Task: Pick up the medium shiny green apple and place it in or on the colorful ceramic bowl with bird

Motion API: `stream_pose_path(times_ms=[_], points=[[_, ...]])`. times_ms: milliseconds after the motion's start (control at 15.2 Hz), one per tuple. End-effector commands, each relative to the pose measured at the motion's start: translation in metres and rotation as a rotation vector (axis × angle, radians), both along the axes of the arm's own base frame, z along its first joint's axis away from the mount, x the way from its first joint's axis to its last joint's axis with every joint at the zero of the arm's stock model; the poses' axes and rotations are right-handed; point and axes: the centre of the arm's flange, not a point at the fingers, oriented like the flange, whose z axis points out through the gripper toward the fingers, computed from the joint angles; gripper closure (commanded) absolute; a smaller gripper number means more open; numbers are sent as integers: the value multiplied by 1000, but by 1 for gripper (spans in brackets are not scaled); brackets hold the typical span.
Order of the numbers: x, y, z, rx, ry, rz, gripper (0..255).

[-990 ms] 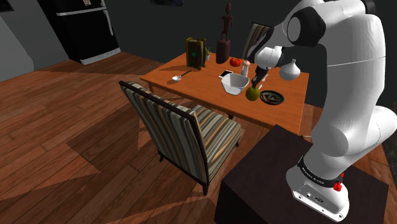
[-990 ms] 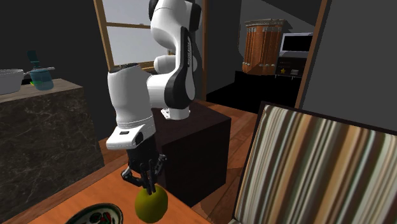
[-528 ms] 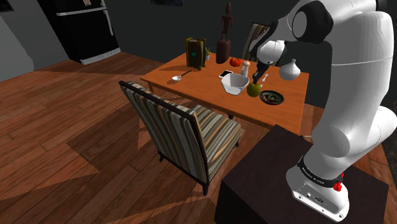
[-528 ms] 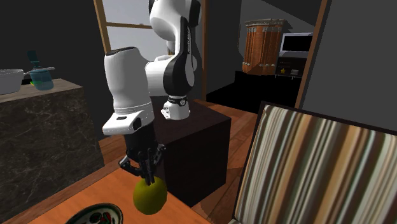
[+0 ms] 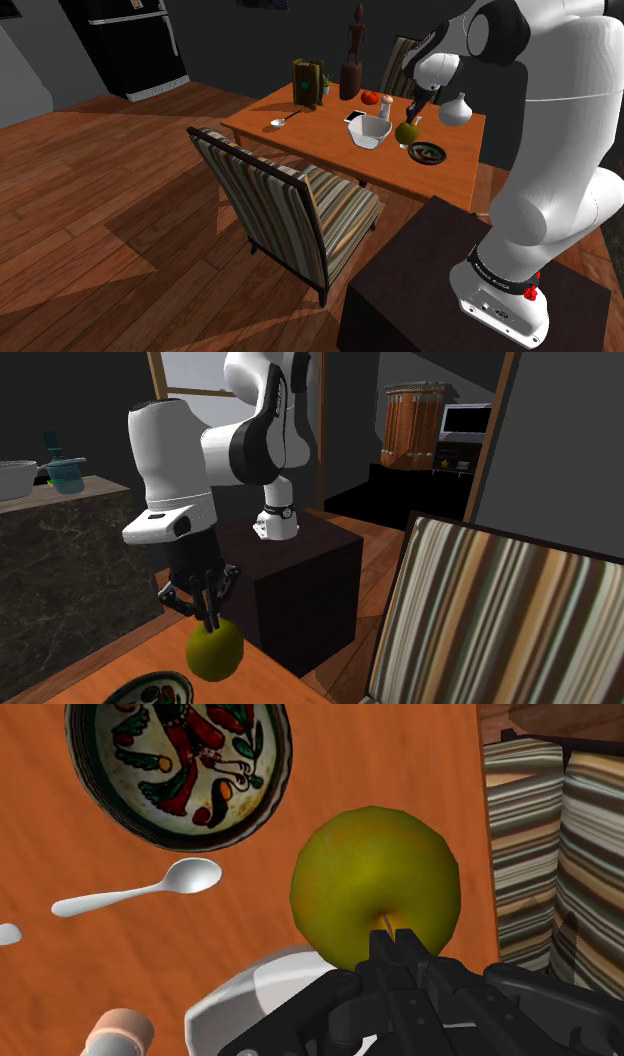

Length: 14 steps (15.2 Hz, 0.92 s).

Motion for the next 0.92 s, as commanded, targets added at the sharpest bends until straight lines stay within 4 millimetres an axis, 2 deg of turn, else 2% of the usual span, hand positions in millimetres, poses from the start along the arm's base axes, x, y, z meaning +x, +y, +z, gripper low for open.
stream_pose_path(times_ms=[0, 594, 660, 858], points=[[-13, -24, 10, 0, 0, 1, 255], [-61, -124, 51, 0, 0, 1, 255], [-69, -141, 58, 0, 0, 1, 255], [-69, -141, 42, 0, 0, 1, 255]])
